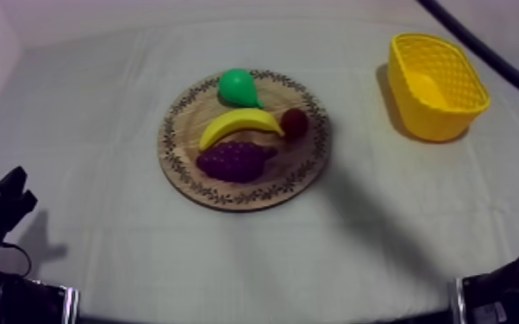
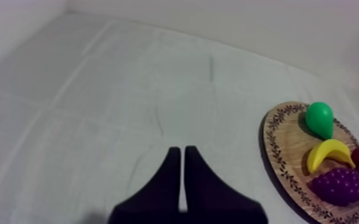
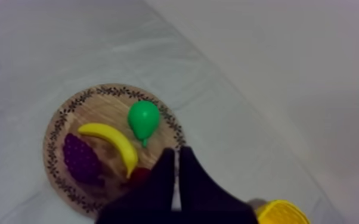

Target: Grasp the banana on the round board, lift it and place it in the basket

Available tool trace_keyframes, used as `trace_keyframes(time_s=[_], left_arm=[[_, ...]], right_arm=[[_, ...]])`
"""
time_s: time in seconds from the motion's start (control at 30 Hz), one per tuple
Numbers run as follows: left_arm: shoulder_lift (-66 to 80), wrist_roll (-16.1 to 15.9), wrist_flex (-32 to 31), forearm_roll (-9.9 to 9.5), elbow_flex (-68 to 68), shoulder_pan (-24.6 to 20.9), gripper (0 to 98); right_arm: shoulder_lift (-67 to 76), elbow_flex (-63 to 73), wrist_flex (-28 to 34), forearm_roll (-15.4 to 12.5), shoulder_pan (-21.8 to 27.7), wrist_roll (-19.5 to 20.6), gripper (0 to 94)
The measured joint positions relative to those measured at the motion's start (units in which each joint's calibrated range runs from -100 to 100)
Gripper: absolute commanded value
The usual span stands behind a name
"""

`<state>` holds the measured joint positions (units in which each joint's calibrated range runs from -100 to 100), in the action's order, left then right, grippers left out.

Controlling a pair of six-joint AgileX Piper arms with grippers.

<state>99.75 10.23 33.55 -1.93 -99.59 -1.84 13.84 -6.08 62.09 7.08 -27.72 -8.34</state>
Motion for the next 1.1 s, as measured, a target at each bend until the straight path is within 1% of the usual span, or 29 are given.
trace_keyframes(time_s=[0.2,0.37,0.5,0.87,1.0,1.1], left_arm=[[0.0,0.0,0.0,0.0,0.0,0.0,0.0],[0.0,0.0,0.0,0.0,0.0,0.0,0.0],[0.0,0.0,0.0,0.0,0.0,0.0,0.0],[0.0,0.0,0.0,0.0,0.0,0.0,0.0],[0.0,0.0,0.0,0.0,0.0,0.0,0.0],[0.0,0.0,0.0,0.0,0.0,0.0,0.0]], right_arm=[[-5.5,6.3,4.6,1.9,-0.7,1.1,0.7],[-9.3,10.0,7.5,2.9,-1.3,0.2,0.7],[-12.6,12.5,10.3,2.8,-1.9,-1.2,0.7],[-22.4,21.2,13.6,1.5,-2.7,-7.6,0.7],[-24.9,24.4,14.8,1.3,-3.0,-8.9,0.7],[-26.5,26.4,17.1,1.2,-3.3,-9.1,0.7]])
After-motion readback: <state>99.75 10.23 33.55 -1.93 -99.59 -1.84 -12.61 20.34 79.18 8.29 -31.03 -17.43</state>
